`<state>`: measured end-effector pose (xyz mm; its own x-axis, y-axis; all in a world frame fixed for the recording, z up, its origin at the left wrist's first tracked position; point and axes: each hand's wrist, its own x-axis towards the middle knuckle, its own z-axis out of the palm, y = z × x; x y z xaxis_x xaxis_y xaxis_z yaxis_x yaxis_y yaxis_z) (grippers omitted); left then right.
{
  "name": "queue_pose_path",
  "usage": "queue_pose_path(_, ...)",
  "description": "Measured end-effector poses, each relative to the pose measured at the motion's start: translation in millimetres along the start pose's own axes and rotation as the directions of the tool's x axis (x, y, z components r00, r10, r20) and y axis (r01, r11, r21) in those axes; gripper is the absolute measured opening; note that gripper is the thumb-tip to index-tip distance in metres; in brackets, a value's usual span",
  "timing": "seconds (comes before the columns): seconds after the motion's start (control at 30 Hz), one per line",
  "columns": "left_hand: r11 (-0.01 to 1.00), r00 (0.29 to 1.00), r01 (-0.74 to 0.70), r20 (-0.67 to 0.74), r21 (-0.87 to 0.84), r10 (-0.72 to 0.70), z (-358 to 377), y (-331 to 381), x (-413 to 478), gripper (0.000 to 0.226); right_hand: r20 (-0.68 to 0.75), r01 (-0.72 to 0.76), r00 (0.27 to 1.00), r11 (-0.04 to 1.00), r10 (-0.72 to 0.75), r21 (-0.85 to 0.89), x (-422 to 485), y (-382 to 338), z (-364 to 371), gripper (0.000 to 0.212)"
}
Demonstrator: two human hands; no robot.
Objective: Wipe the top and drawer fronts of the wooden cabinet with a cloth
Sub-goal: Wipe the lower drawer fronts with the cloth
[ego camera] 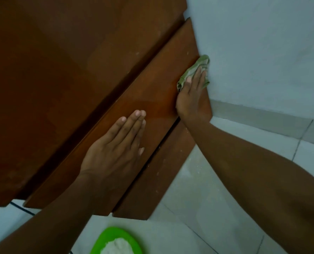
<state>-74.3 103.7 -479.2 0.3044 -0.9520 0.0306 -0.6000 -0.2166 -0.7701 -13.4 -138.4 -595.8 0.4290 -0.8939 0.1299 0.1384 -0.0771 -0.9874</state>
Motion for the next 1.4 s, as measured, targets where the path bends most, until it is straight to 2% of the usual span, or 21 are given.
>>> queue_pose_path(0.17, 0.999, 1.000, 0.011, 0.026, -0.044, -0.009, -2, 0, 1, 0.069, -0.032, -0.038, 0.999, 0.999, 0.039, 0.033, 5, -5, -7, 0.054)
queue_pose_path(0.27, 0.995, 0.999, 0.024, 0.026, -0.097, -0.022, -2, 4, -3, 0.067, -0.069, -0.166, 0.983, 0.985, 0.168, 0.035, -6, -16, -23, 0.049)
queue_pose_path(0.33, 0.990, 0.999, 0.045, 0.022, -0.135, -0.042, -3, 6, -12, 0.067, -0.045, -0.227, 0.973, 0.974, 0.226, -0.007, -30, -23, -34, 0.045)
queue_pose_path(0.43, 0.983, 0.997, 0.074, 0.009, -0.168, -0.074, -6, 7, -36, 0.065, -0.105, -0.146, 0.984, 0.989, 0.147, 0.016, -88, -33, -37, 0.040)
queue_pose_path(0.53, 0.983, 0.996, 0.089, 0.028, -0.160, -0.085, -10, 4, -71, 0.064, -0.153, -0.002, 0.988, 0.995, 0.016, 0.096, -160, -39, -29, 0.035)
queue_pose_path(0.7, 0.982, 0.990, 0.129, 0.071, -0.139, -0.120, -14, 5, -125, 0.065, -0.002, 0.173, 0.985, 0.970, -0.175, 0.173, -271, -46, -17, 0.035)
queue_pose_path(0.83, 0.981, 0.990, 0.132, 0.059, -0.142, -0.124, -8, 12, -158, 0.063, 0.261, 0.207, 0.932, 0.960, -0.251, 0.186, -325, -36, -3, 0.045)
queue_pose_path(0.9, 0.980, 0.990, 0.138, 0.055, -0.142, -0.131, -5, 16, -166, 0.062, 0.351, 0.252, 0.889, 0.955, -0.293, 0.159, -329, -23, 3, 0.052)
queue_pose_path(1.0, 0.978, 0.988, 0.151, 0.056, -0.145, -0.144, -2, 18, -170, 0.062, 0.381, 0.312, 0.863, 0.943, -0.332, 0.115, -324, -13, 11, 0.060)
queue_pose_path(1.13, 0.974, 0.985, 0.174, 0.045, -0.142, -0.169, 3, 22, -170, 0.063, 0.306, 0.326, 0.891, 0.942, -0.335, 0.081, -310, -14, 17, 0.061)
queue_pose_path(1.27, 0.971, 0.982, 0.189, 0.047, -0.142, -0.185, 7, 27, -167, 0.064, 0.226, 0.271, 0.936, 0.962, -0.269, 0.025, -279, -11, 20, 0.057)
queue_pose_path(1.4, 0.969, 0.980, 0.199, 0.048, -0.146, -0.194, 11, 36, -158, 0.065, 0.163, 0.267, 0.950, 0.964, -0.265, 0.010, -244, -8, 18, 0.055)
